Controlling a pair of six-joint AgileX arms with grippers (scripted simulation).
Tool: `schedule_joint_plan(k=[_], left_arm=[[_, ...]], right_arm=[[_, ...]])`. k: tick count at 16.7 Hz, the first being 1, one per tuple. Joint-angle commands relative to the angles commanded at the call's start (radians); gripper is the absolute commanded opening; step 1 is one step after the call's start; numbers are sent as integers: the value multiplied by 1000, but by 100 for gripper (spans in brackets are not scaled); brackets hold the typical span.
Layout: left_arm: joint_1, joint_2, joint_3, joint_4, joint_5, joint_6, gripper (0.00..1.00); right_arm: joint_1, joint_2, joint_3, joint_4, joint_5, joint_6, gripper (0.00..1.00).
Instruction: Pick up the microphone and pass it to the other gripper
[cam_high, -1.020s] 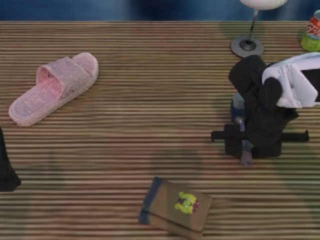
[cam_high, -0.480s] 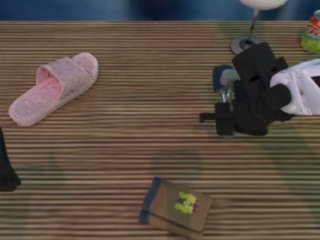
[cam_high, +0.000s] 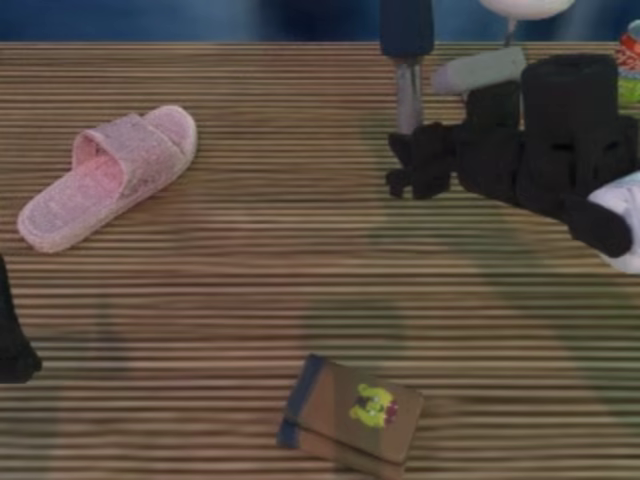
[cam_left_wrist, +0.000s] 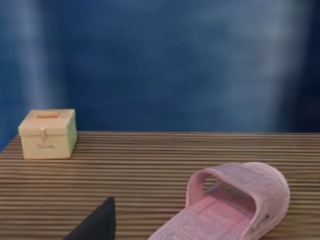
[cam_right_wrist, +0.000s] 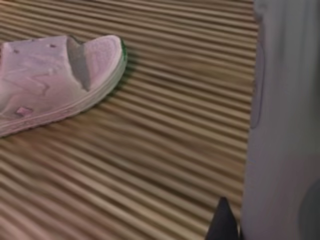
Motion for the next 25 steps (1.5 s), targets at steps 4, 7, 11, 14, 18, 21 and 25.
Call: schedule_joint_plan(k=[4,7,11,14,18,21,25], left_arm=[[0,0,0,0,0,0,100],[0,0,0,0,0,0,100],[0,0,0,0,0,0,100],[0,0,0,0,0,0,100],[0,0,0,0,0,0,100],[0,0,0,0,0,0,100],[0,0,0,0,0,0,100]], right_arm=[[-2,-95,-82,290,-75,-100,0],[-3,-147,-117,402,-109,-147,0],[-4,-158,-124,423,-116,-157,0],[0,-155,-120,423,-111,-154,0],[85,-159,-146,458,-21,-151,0],[166,-165,-168,486,45,-149,0],[172,-162,-168,489,50,-147,0]])
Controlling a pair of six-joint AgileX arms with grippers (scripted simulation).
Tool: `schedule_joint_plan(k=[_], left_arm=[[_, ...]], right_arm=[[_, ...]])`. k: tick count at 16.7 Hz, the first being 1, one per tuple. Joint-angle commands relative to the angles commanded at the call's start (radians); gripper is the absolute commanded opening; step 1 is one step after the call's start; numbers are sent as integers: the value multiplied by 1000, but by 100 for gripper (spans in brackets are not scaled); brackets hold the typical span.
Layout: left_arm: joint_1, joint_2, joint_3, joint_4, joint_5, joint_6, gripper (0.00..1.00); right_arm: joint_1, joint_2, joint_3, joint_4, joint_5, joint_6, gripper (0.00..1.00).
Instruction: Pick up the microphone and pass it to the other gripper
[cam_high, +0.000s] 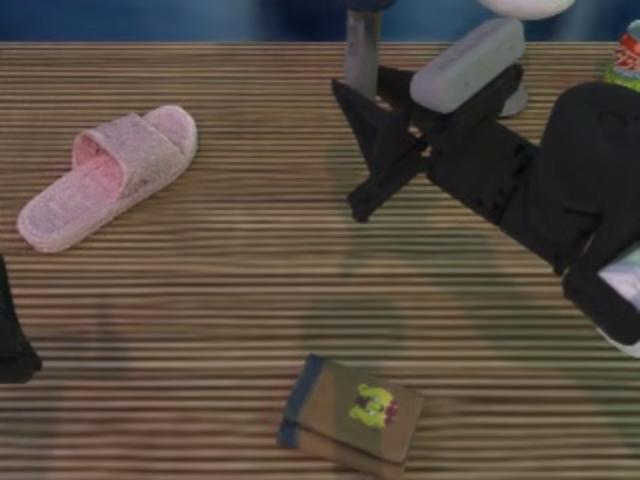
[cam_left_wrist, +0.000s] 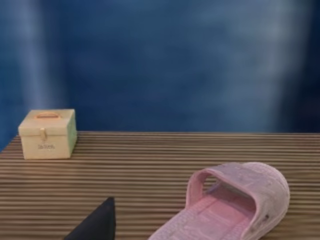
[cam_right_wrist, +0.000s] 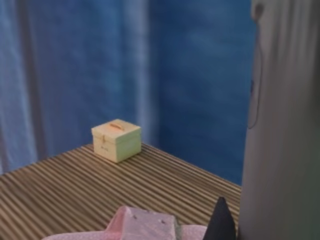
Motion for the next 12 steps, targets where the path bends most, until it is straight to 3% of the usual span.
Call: schedule_joint_plan(k=[8,12], left_arm=[[-6,13,9,6,10,1,100],[-63,165,104,67,103,8,100]], right_arm=[[4,-5,-3,2,4,-2,0],[4,-5,-3,2,4,-2,0]])
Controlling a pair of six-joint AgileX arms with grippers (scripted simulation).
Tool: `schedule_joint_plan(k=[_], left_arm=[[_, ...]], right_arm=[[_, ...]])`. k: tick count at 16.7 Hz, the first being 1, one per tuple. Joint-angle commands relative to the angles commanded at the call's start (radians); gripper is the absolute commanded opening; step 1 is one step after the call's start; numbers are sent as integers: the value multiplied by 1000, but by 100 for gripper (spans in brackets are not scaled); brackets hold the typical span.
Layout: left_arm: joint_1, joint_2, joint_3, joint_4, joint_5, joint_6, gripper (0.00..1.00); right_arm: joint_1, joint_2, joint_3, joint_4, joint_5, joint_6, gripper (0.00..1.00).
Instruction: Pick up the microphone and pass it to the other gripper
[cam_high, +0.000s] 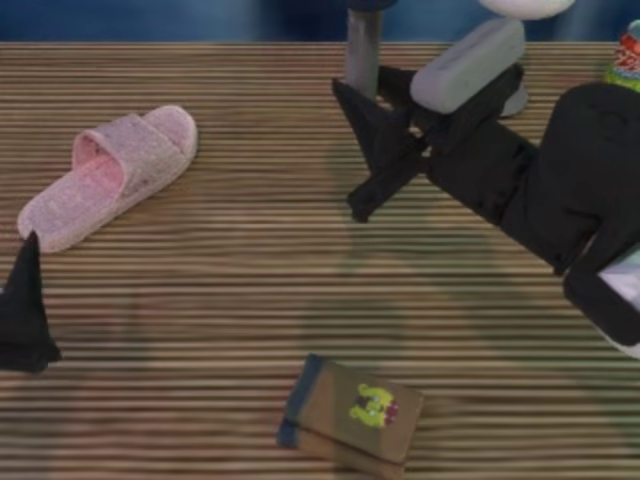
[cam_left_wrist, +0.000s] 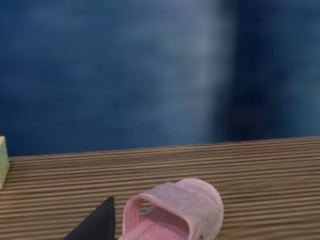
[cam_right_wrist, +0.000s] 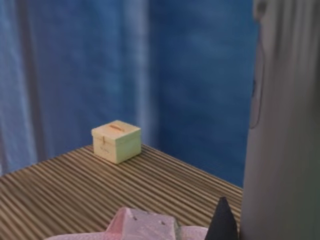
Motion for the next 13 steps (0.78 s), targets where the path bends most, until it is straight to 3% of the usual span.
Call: schedule_joint_plan(k=[9,13], left_arm=[[-204,703,403,275,342,6,100],[-277,939,540,367,462,11,100]], right_arm=[[0,0,0,0,0,0,0],[0,0,0,0,0,0,0]])
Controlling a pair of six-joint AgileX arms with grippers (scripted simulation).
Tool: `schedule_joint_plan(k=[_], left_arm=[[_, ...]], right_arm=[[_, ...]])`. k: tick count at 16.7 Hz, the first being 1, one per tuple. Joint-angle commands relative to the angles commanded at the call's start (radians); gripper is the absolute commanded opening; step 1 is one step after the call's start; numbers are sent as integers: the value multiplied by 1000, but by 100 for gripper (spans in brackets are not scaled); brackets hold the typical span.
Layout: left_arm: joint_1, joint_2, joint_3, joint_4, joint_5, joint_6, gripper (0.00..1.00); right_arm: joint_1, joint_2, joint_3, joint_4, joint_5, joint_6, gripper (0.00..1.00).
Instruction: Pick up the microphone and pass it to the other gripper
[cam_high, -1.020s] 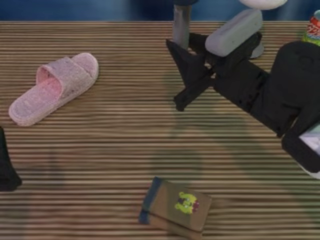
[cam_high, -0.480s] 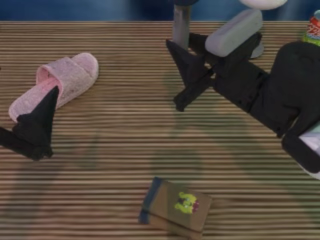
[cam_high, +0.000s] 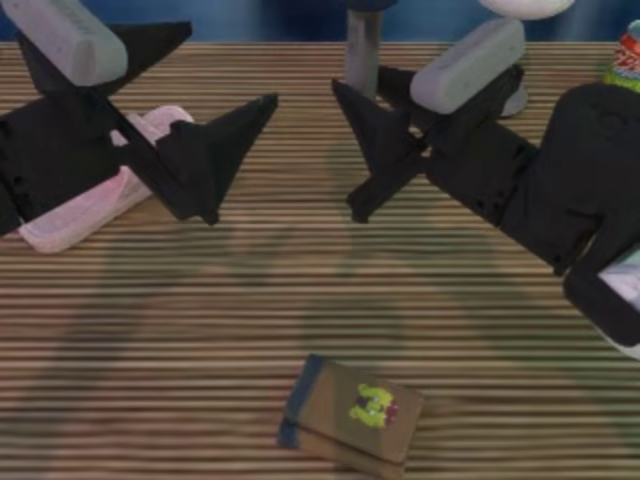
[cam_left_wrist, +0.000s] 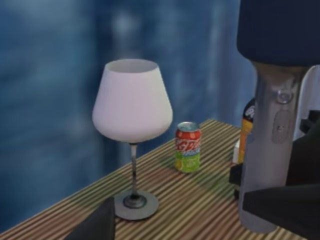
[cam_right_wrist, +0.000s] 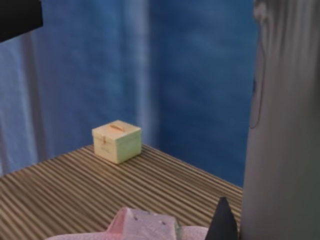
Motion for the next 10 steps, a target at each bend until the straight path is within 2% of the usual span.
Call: schedule_joint_plan(k=[4,10], left_arm=[[-31,95,52,33,52,1,100],[-38,109,63,36,43,1,100]], right_arm=[[0,0,0,0,0,0,0],[0,0,0,0,0,0,0]])
